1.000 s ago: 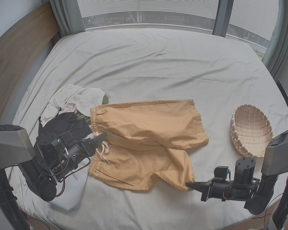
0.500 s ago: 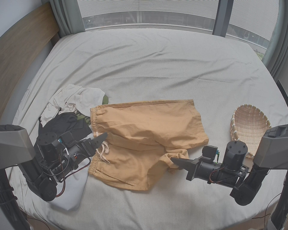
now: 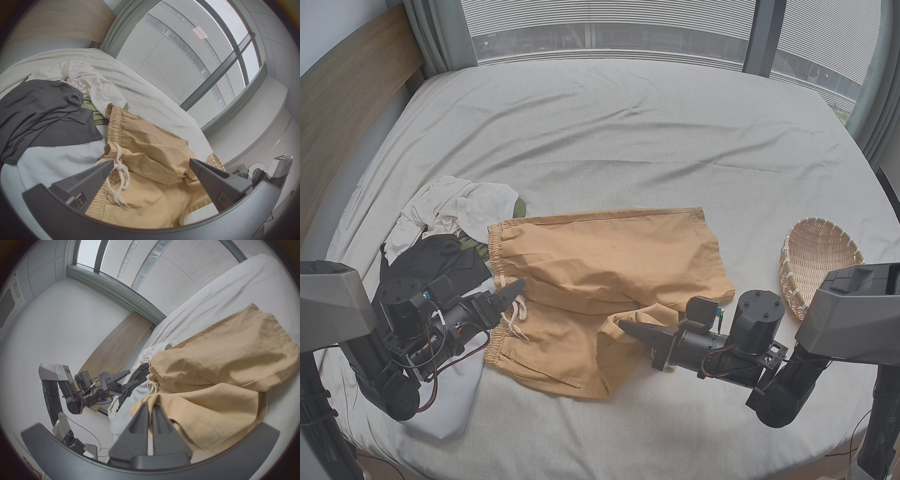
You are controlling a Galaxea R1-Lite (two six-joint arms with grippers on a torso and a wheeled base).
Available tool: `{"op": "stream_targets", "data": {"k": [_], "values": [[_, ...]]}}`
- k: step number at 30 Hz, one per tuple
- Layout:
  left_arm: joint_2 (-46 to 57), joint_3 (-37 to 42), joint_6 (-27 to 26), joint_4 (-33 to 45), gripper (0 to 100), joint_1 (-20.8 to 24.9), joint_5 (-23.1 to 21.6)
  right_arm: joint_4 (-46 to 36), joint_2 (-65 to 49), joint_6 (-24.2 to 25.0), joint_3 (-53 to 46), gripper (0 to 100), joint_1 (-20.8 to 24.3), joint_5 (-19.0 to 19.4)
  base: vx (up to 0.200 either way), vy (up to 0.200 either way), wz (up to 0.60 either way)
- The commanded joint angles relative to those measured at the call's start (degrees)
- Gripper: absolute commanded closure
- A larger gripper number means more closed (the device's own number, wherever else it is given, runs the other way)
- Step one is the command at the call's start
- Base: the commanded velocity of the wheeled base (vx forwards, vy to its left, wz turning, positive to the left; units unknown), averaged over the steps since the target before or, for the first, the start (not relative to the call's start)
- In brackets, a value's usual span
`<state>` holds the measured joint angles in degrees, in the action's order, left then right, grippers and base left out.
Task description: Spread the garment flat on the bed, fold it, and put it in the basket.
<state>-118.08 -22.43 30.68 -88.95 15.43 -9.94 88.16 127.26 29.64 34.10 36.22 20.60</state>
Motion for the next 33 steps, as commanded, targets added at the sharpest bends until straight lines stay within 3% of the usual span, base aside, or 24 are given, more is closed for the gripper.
{"op": "stream_targets", "data": {"k": [1, 2, 13, 24, 27, 33], "values": [[-0.57, 0.02, -0.01, -0.34, 0, -0.05, 0.0, 0.08, 2.29, -0.02, 0.09, 100, -0.01, -0.04, 0.0, 0.0, 0.0], [-0.66, 0.02, -0.01, -0.43, 0, 0.04, 0.0, 0.08, 2.38, -0.02, 0.09, 0, -0.01, -0.04, 0.0, 0.0, 0.0], [-0.66, 0.11, 0.08, -0.34, 0, -0.23, 0.09, 0.26, -0.78, -0.81, -7.29, 0, -0.62, -4.34, 0.0, 0.0, 0.0], [-0.75, 0.02, 0.17, -0.43, 0, -0.32, 0.09, 0.08, -13.26, -0.54, -19.95, 0, 1.4, -4.69, 0.0, 0.0, 0.0], [-0.75, 0.02, 0.17, -0.43, 0, -0.4, 0.09, 0.08, -13.44, -0.72, -22.23, 0, 0.87, -4.78, 0.0, 0.0, 0.0], [-0.75, 0.02, 0.08, -0.34, 0, -0.32, 0.18, 0.08, -9.31, -0.98, -23.55, 0, -4.67, -5.13, 0.0, 0.0, 0.0]]}}
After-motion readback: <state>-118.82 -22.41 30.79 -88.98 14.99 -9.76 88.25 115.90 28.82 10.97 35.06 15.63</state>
